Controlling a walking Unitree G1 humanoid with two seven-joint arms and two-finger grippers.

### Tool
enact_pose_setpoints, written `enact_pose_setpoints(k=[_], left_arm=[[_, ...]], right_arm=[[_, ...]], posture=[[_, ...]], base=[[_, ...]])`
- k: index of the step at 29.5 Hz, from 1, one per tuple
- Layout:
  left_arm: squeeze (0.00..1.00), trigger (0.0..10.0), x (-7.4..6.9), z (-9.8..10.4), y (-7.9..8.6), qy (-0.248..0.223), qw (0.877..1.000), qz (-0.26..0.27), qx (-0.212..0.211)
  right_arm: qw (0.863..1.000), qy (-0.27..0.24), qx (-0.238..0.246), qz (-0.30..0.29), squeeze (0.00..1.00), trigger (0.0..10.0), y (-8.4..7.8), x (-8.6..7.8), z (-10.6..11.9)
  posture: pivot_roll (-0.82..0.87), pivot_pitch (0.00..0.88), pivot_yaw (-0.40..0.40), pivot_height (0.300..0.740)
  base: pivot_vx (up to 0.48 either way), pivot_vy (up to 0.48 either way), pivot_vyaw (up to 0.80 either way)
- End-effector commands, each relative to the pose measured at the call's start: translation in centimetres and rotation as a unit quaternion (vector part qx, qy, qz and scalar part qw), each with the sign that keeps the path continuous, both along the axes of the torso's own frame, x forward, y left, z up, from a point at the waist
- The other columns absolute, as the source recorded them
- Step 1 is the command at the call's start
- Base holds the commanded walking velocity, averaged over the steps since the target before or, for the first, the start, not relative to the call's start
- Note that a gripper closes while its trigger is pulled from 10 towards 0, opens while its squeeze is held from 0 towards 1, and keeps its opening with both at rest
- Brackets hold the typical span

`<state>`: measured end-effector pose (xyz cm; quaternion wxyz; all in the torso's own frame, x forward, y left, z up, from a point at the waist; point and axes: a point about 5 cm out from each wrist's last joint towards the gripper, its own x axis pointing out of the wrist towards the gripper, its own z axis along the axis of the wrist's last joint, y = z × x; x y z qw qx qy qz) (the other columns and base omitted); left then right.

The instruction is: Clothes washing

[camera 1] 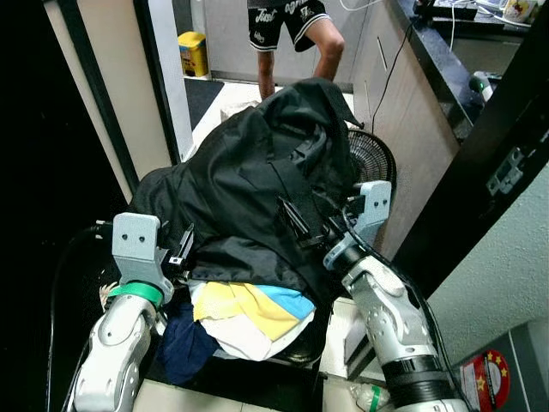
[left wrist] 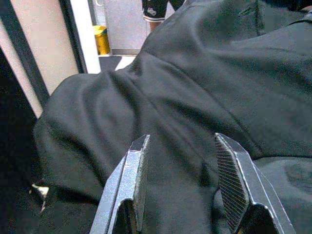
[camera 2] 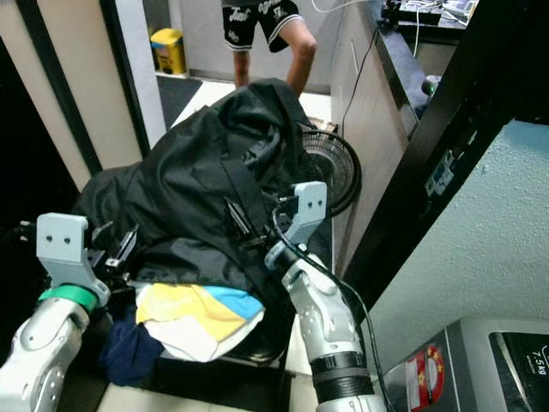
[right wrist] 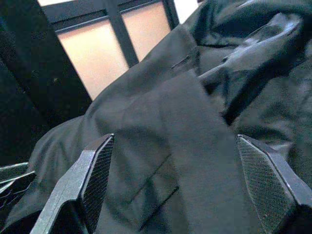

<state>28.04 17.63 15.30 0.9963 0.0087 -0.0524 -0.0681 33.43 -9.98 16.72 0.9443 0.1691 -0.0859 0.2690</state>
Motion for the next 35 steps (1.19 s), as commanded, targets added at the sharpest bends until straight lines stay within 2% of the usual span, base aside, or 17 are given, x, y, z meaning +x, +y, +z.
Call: enact_pose_setpoints(k=[1,6,7,9,10,18,19,20,21,22,27,28,30,31,32,34,35], left_arm=[[0.00,10.0,-0.3,-0.4,-0.1,0.013,1.000,-0.009,-0.001],[0.00,10.0,-0.2,-0.4,-0.1,0.016,1.000,-0.016,0.002],[0.00,10.0,-0.2,-0.4,-0.1,0.017,1.000,-0.017,0.003],[0.00,10.0,-0.2,-0.4,-0.1,0.017,1.000,-0.017,0.003],[0.00,10.0,-0.2,-0.4,-0.2,0.018,1.000,-0.020,0.005],[0.00,10.0,-0.1,-0.3,-0.5,0.022,0.999,-0.031,0.011],[0.00,10.0,-0.1,-0.2,-0.5,0.020,0.999,-0.032,0.011],[0.00,10.0,-0.1,-0.2,-0.5,0.020,0.999,-0.032,0.011],[0.00,10.0,0.0,-0.1,-0.5,0.017,0.999,-0.031,0.009],[0.00,10.0,0.0,-0.1,-0.4,0.016,0.999,-0.030,0.009],[0.00,10.0,-0.1,0.0,-0.2,0.012,1.000,-0.024,0.004],[0.00,10.0,-0.1,0.0,-0.2,0.013,1.000,-0.024,0.004],[0.00,10.0,-0.1,0.0,-0.2,0.013,1.000,-0.024,0.004],[0.00,10.0,-0.2,0.0,-0.3,0.012,1.000,-0.025,0.005],[0.00,10.0,-0.2,0.0,-0.3,0.012,1.000,-0.026,0.005],[0.00,10.0,-0.2,0.0,-0.3,0.012,1.000,-0.027,0.005],[0.00,10.0,-0.2,-0.1,-0.5,0.013,0.999,-0.029,0.005]], right_arm=[[1.000,0.006,-0.002,-0.010,1.00,10.0,-0.6,-0.2,-0.6],[1.000,0.013,-0.026,0.007,1.00,10.0,-0.4,-0.7,-1.4],[0.999,0.015,-0.033,0.016,0.55,10.0,-0.1,-0.9,-1.6],[0.999,0.015,-0.033,0.016,0.55,10.0,-0.1,-0.9,-1.6],[0.999,0.017,-0.043,0.023,0.00,10.0,0.2,-1.0,-1.8],[0.996,0.015,-0.079,0.025,0.00,10.0,1.2,-1.6,-2.6],[0.998,0.003,-0.056,0.012,0.00,10.0,1.4,-1.6,-2.1],[0.998,0.003,-0.056,0.012,0.00,10.0,1.4,-1.6,-2.1],[1.000,-0.011,-0.013,-0.003,0.00,10.0,1.3,-1.5,-1.2],[1.000,-0.016,0.002,-0.008,0.00,10.0,1.3,-1.5,-0.9],[0.999,-0.024,0.028,-0.019,0.00,10.0,1.1,-1.5,-0.5],[0.999,-0.024,0.027,-0.020,0.00,8.2,1.1,-1.5,-0.5],[0.999,-0.024,0.027,-0.020,0.00,8.2,1.1,-1.5,-0.5],[0.999,-0.024,0.027,-0.018,0.00,4.7,1.1,-1.5,-0.6],[0.999,-0.023,0.027,-0.016,0.00,4.0,1.2,-1.5,-0.7],[0.999,-0.024,0.027,-0.016,0.00,4.0,1.3,-1.5,-0.8],[0.999,-0.024,0.027,-0.014,0.00,2.9,1.4,-1.5,-0.8]], posture=[[0.11,0.055,0.028,0.740],[0.11,0.057,0.037,0.740],[0.11,0.058,0.042,0.740],[0.11,0.058,0.042,0.740],[0.11,0.058,0.042,0.740],[0.10,0.056,0.053,0.740],[0.10,0.054,0.054,0.740],[0.10,0.054,0.054,0.740],[0.10,0.051,0.055,0.740],[0.10,0.051,0.055,0.740],[0.10,0.043,0.054,0.740],[0.10,0.043,0.054,0.740],[0.10,0.043,0.054,0.740],[0.10,0.040,0.052,0.740],[0.10,0.040,0.052,0.740],[0.10,0.040,0.052,0.740],[0.11,0.037,0.052,0.740]], base=[[0.000,0.000,0.00],[0.000,0.000,0.00],[0.000,0.000,0.00],[0.000,0.000,0.00],[0.000,0.000,0.00],[0.000,0.000,0.00],[0.000,0.000,0.00],[0.000,0.000,0.00],[0.000,0.000,0.00],[0.000,0.000,0.00],[0.000,0.000,0.00],[0.000,0.000,0.00],[0.000,0.000,0.00],[0.000,0.000,0.00],[0.000,0.000,0.00],[0.000,0.000,0.00],[0.000,0.000,0.00]])
